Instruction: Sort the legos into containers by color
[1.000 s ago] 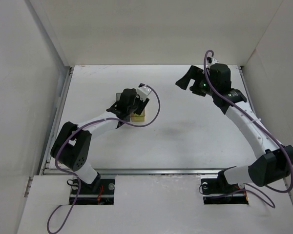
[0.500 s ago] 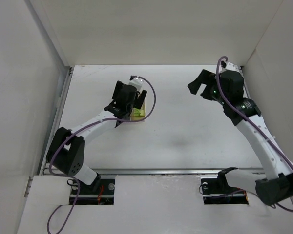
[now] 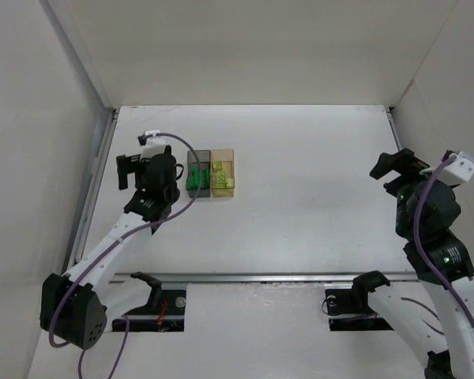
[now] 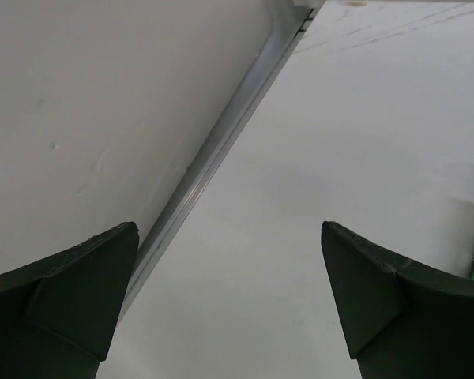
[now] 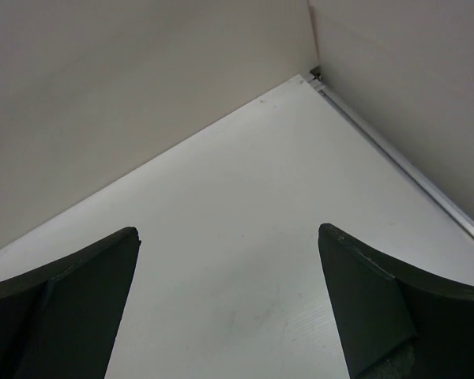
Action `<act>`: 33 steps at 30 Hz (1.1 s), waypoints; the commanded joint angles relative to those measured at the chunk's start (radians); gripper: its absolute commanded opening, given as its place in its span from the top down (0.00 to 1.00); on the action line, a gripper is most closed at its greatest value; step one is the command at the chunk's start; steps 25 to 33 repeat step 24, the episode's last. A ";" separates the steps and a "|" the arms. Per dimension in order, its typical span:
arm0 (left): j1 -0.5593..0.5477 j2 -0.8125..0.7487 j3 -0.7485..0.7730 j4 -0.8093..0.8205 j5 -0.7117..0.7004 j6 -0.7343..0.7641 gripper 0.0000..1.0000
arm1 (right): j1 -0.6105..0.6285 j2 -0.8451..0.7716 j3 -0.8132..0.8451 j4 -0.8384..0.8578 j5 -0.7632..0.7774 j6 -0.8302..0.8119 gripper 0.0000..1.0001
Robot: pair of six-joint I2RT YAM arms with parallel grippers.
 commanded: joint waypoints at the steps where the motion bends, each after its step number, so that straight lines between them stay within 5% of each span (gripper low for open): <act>1: 0.035 -0.066 -0.088 -0.070 -0.091 -0.084 0.00 | 0.001 -0.003 -0.019 0.034 0.039 -0.103 0.00; 8: 0.192 -0.107 -0.157 -0.097 -0.077 -0.162 0.00 | 0.001 0.007 0.028 -0.095 0.017 -0.041 0.00; 14: 0.224 -0.167 -0.238 -0.162 -0.064 -0.239 0.00 | 0.001 -0.071 -0.007 -0.075 0.054 -0.018 0.00; 19: 0.234 -0.192 -0.351 -0.036 -0.099 -0.177 0.00 | 0.001 -0.103 -0.016 -0.032 0.066 -0.008 0.00; 33: 0.234 -0.167 -0.325 -0.036 -0.079 -0.191 0.00 | 0.001 -0.054 -0.007 -0.047 0.040 0.001 0.00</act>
